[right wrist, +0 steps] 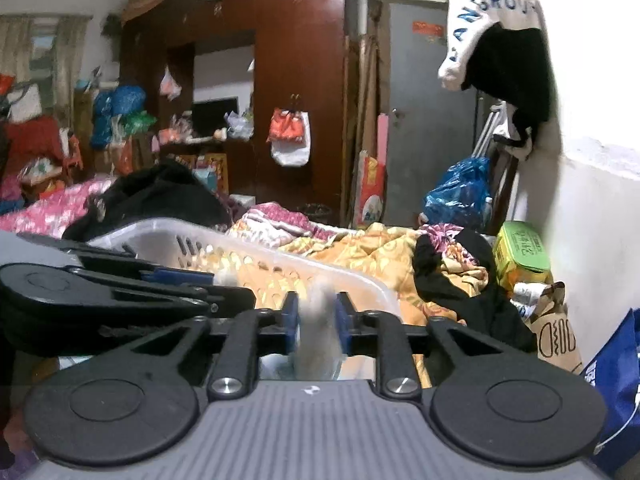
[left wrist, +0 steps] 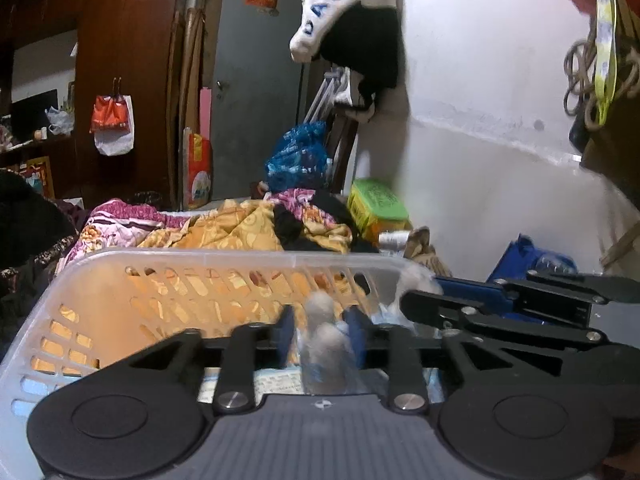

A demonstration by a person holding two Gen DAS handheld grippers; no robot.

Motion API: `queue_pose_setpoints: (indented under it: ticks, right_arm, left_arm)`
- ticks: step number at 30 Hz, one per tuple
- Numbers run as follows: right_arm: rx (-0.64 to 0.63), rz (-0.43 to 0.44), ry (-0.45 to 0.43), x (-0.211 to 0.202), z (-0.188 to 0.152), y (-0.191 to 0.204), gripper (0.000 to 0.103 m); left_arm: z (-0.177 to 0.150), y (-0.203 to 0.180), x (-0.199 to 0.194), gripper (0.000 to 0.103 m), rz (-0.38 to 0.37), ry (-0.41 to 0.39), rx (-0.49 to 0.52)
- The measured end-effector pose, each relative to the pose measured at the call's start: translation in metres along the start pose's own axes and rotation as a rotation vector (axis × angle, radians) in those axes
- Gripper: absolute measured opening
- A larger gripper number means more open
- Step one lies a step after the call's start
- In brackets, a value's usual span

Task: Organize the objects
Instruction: 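Open both grippers to drop the plush toy into the basket, then grasp the pink packet with the left gripper while the right grasps the orange-capped bottle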

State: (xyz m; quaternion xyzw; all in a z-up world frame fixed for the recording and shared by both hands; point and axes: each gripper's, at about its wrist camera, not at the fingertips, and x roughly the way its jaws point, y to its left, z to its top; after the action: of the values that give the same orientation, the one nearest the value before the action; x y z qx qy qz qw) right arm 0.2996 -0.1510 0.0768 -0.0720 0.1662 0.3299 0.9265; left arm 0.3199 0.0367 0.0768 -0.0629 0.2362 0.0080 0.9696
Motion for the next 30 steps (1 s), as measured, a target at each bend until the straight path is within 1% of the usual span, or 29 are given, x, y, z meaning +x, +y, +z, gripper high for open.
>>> queue_pose_setpoints:
  ticks: [1, 3, 4, 5, 7, 8, 10, 12, 14, 17, 19, 21, 23, 24, 25, 27, 30]
  right_arm:
    - [0.008, -0.014, -0.013, -0.007, 0.001, -0.001, 0.054]
    - [0.037, -0.042, -0.044, -0.023, 0.003, -0.005, 0.1]
    - [0.053, -0.037, -0.074, -0.036, 0.0, -0.006, 0.103]
    - [0.063, -0.013, -0.097, -0.049, -0.004, -0.007, 0.103]
    - [0.086, 0.031, -0.138, -0.077, -0.021, -0.009, 0.103]
    - [0.093, 0.047, -0.157, -0.091, -0.031, -0.007, 0.103]
    - [0.089, 0.107, -0.19, -0.12, -0.058, -0.002, 0.103]
    - [0.075, 0.161, -0.209, -0.147, -0.09, 0.005, 0.103]
    - [0.078, 0.173, -0.227, -0.168, -0.123, 0.013, 0.103]
    - [0.104, 0.187, -0.238, -0.185, -0.163, 0.022, 0.103]
    - [0.111, 0.197, -0.227, -0.181, -0.174, 0.027, 0.103]
    - [0.096, 0.171, -0.201, -0.172, -0.171, 0.031, 0.103]
    - [0.106, 0.15, -0.213, -0.165, -0.168, 0.032, 0.103]
    - [0.116, 0.15, -0.211, -0.161, -0.167, 0.032, 0.103]
    - [0.119, 0.16, -0.2, -0.158, -0.167, 0.031, 0.103]
    - [0.11, 0.159, -0.183, -0.156, -0.17, 0.032, 0.103]
    - [0.105, 0.138, -0.204, -0.163, -0.173, 0.034, 0.103]
  left_arm:
    - [-0.001, 0.004, -0.006, 0.048, 0.003, -0.019, -0.008]
    - [-0.001, 0.012, -0.021, 0.056, -0.014, -0.057, -0.024]
    - [-0.003, 0.015, -0.03, 0.066, -0.024, -0.077, -0.026]
    - [-0.006, 0.018, -0.044, 0.074, -0.041, -0.104, -0.028]
    - [-0.017, 0.023, -0.071, 0.079, -0.076, -0.149, -0.015]
    - [-0.026, 0.024, -0.087, 0.079, -0.085, -0.17, 0.002]
    - [-0.049, 0.027, -0.118, 0.081, -0.1, -0.196, 0.038]
    - [-0.078, 0.029, -0.146, 0.083, -0.112, -0.221, 0.082]
    - [-0.11, 0.033, -0.172, 0.083, -0.114, -0.257, 0.091]
    - [-0.151, 0.041, -0.197, 0.083, -0.129, -0.284, 0.065]
    - [-0.171, 0.047, -0.206, 0.083, -0.139, -0.302, 0.036]
    - [-0.181, 0.05, -0.207, 0.083, -0.122, -0.304, 0.069]
    - [-0.182, 0.055, -0.205, 0.083, -0.063, -0.311, 0.089]
    - [-0.182, 0.059, -0.204, 0.083, -0.041, -0.306, 0.074]
    - [-0.18, 0.064, -0.202, 0.083, -0.034, -0.303, 0.05]
    - [-0.18, 0.073, -0.198, 0.083, -0.054, -0.288, 0.015]
    - [-0.185, 0.075, -0.192, 0.083, -0.041, -0.27, 0.031]
